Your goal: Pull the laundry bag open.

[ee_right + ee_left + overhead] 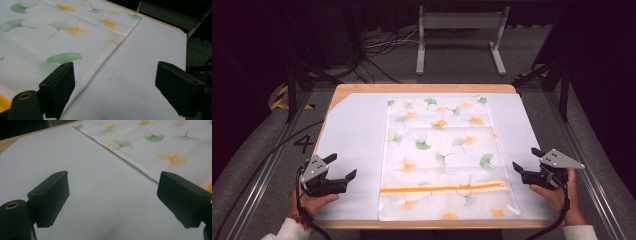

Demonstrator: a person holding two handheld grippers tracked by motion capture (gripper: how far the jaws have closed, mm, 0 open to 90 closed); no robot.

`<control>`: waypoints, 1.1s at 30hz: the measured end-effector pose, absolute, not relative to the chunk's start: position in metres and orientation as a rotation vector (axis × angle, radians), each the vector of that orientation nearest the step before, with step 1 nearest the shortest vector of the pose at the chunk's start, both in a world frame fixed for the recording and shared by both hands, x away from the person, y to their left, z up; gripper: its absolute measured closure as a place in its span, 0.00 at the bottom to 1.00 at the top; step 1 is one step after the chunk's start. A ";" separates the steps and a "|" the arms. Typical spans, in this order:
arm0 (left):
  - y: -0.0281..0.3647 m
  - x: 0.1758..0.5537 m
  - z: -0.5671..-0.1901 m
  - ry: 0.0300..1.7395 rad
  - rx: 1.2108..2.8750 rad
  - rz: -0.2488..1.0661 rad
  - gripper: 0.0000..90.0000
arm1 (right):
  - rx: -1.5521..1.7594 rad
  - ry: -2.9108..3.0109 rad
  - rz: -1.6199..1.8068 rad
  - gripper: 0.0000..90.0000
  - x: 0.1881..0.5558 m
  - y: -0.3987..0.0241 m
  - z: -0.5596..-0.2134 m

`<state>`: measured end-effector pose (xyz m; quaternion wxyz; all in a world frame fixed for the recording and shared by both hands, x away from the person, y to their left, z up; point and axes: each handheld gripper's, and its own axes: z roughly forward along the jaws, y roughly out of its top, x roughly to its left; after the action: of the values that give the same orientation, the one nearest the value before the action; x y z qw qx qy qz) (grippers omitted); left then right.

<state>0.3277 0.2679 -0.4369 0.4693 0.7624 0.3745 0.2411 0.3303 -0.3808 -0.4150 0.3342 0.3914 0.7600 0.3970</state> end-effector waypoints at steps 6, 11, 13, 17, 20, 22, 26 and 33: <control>0.270 0.330 -0.443 0.955 1.855 0.580 0.08 | 1.089 1.906 1.075 0.14 0.329 -0.388 -0.425; 0.273 0.330 -0.444 0.975 1.843 0.600 0.07 | 1.111 1.884 1.095 0.14 0.325 -0.392 -0.426; 0.273 0.329 -0.445 0.981 1.853 0.611 0.06 | 1.107 1.890 1.060 0.14 0.325 -0.389 -0.426; 0.271 0.329 -0.445 0.978 1.856 0.604 0.06 | 1.087 1.913 1.016 0.14 0.327 -0.384 -0.426; 0.268 0.329 -0.445 0.962 1.874 0.606 0.06 | 1.070 1.935 1.000 0.14 0.326 -0.381 -0.426; 0.267 0.328 -0.444 0.957 1.877 0.615 0.06 | 1.061 1.941 0.997 0.14 0.326 -0.380 -0.427; 0.268 0.329 -0.445 0.963 1.877 0.610 0.06 | 1.055 1.941 0.994 0.14 0.327 -0.379 -0.426; 0.268 0.331 -0.447 0.965 1.897 0.622 0.06 | 1.042 1.953 0.987 0.14 0.329 -0.374 -0.426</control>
<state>0.3313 0.2677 -0.4465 0.4458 0.7658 0.3895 0.2511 0.3294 -0.3739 -0.4261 0.3513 0.4026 0.7544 0.3812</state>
